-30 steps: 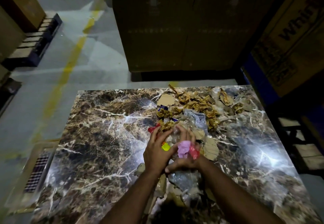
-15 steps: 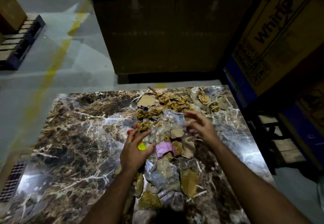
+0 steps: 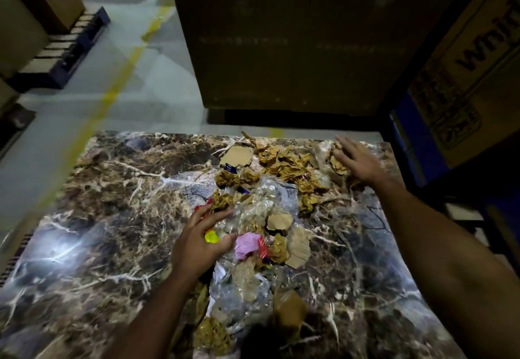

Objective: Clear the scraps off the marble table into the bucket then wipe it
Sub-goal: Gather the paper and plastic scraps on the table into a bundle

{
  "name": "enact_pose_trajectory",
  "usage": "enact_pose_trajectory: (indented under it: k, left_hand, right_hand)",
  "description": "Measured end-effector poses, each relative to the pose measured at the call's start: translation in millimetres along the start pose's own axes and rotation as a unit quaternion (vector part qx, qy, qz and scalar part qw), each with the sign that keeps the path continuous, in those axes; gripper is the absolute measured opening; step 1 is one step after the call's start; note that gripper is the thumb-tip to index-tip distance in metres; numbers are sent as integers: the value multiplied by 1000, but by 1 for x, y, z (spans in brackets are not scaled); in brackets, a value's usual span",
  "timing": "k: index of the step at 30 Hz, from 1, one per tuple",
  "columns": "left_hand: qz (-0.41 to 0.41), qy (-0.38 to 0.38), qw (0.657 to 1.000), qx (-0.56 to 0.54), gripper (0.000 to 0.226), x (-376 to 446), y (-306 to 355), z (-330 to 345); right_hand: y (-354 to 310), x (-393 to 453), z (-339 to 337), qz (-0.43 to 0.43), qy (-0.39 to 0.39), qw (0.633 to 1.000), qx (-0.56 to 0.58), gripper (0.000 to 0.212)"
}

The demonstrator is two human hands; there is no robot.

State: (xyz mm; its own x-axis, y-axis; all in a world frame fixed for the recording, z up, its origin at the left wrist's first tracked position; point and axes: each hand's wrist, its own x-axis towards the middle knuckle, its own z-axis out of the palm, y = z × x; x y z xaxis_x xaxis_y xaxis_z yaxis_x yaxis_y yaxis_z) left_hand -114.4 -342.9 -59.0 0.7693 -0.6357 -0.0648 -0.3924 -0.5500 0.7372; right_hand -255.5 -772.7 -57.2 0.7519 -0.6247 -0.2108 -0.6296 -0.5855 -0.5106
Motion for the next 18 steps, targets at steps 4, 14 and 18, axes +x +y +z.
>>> enact_pose_trajectory:
  k: [4,14,18]
  left_hand:
    - [-12,0,1000,-8,49,-1,4,0]
    - [-32,-6,999,9,50,-2,7,-1]
    - [-42,-10,999,14,53,-2,8,-2]
  right_hand:
    - [-24,4,31,-54,-62,997,13,72]
    - [-91,-57,74,-23,-122,986,113,72]
    - [-120,-79,87,21,-134,947,292,95]
